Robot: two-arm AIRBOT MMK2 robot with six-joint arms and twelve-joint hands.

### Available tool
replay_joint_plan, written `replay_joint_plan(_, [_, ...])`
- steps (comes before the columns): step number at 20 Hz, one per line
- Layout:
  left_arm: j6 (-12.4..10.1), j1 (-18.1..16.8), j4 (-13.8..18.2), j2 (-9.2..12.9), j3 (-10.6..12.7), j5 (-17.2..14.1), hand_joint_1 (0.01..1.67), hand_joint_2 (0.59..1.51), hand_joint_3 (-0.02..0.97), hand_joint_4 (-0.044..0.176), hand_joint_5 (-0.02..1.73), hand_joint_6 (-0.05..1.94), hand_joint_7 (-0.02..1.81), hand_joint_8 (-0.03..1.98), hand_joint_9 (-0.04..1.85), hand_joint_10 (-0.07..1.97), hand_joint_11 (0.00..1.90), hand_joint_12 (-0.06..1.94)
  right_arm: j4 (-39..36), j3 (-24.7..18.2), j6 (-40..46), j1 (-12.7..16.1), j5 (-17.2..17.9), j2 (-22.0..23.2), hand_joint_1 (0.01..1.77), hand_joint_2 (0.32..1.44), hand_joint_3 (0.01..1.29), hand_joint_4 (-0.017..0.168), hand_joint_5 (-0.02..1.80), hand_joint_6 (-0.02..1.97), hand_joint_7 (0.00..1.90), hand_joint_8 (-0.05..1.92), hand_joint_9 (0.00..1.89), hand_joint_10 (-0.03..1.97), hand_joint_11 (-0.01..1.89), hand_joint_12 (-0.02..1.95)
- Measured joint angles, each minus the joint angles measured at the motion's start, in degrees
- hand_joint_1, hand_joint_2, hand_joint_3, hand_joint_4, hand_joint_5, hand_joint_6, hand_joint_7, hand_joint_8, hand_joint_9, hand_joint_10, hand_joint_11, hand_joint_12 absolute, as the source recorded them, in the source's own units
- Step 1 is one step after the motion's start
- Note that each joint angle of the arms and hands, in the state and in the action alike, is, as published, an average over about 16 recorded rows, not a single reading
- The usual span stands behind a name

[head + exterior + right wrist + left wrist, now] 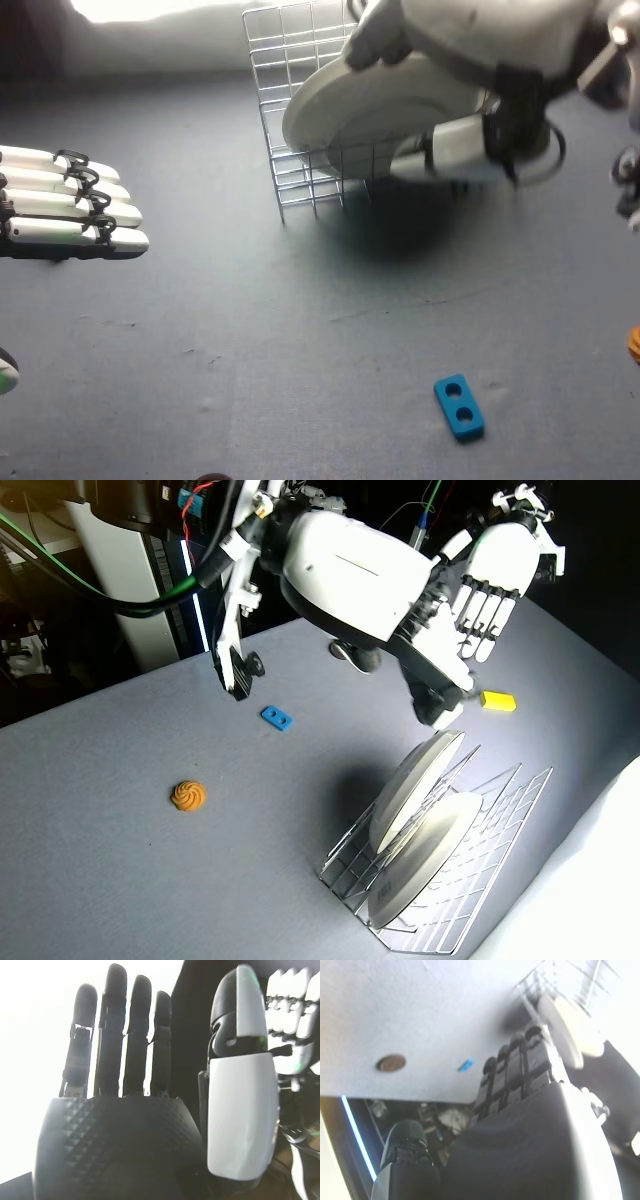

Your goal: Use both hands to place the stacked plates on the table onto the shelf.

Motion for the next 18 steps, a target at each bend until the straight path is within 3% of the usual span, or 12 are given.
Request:
replay_joint_plan(5, [0.68,-0.58,-0.55,1.51,-1.1,-2.15,0.02,1.146,0.019,0.001,0.04,0.01,0.05,0.02,0.05,0.01,0.02,0.07,-17.38,-3.45,12.86,-4.37,-0.95,2.95,1.07,0.93,0.02,0.003,0.75,0.01,0.86,0.02,0.87,0.02,0.28,1.19])
replay_joint_plan(8, [0.36,-1.54,0.31,2.19,-1.44,-3.07,0.06,1.15,0.018,0.001,0.12,0.15,0.14,0.17,0.13,0.15,0.06,0.37,-27.37,-4.48,20.53,-6.59,-1.68,4.52,1.04,0.92,0.02,0.003,0.73,0.09,0.83,0.1,0.83,0.1,0.28,1.26])
replay_joint_plan(11, [-0.39,-2.99,1.63,2.77,-1.75,-3.72,0.13,1.151,0.017,0.0,0.24,0.49,0.25,0.52,0.24,0.5,0.17,0.72,-35.98,-5.12,26.54,-8.25,-2.25,6.1,1.0,0.91,0.03,0.002,0.66,0.42,0.77,0.42,0.77,0.43,0.32,1.4])
replay_joint_plan(13, [-0.96,-4.18,2.75,3.1,-2.0,-4.03,0.19,1.152,0.017,0.0,0.41,0.73,0.43,0.75,0.41,0.73,0.33,0.96,-39.89,-5.54,28.91,-8.96,-2.53,7.12,0.96,0.91,0.03,0.002,0.7,0.65,0.79,0.66,0.8,0.66,0.42,1.49])
replay_joint_plan(15, [-1.57,-5.5,4.13,3.38,-2.24,-4.28,0.29,1.157,0.016,0.003,0.62,0.97,0.65,0.99,0.63,0.97,0.56,1.2,-42.21,-5.97,30.19,-9.39,-2.74,8.06,0.9,0.94,0.03,0.005,0.79,0.89,0.88,0.89,0.89,0.9,0.6,1.58])
replay_joint_plan(18, [-2.21,-6.77,5.42,3.6,-2.4,-4.43,0.37,1.163,0.015,0.005,0.8,1.22,0.84,1.25,0.82,1.22,0.72,1.5,-42.98,-6.37,30.38,-9.53,-2.83,8.91,0.85,0.96,0.03,0.009,0.83,1.12,0.92,1.12,0.93,1.13,0.71,1.68])
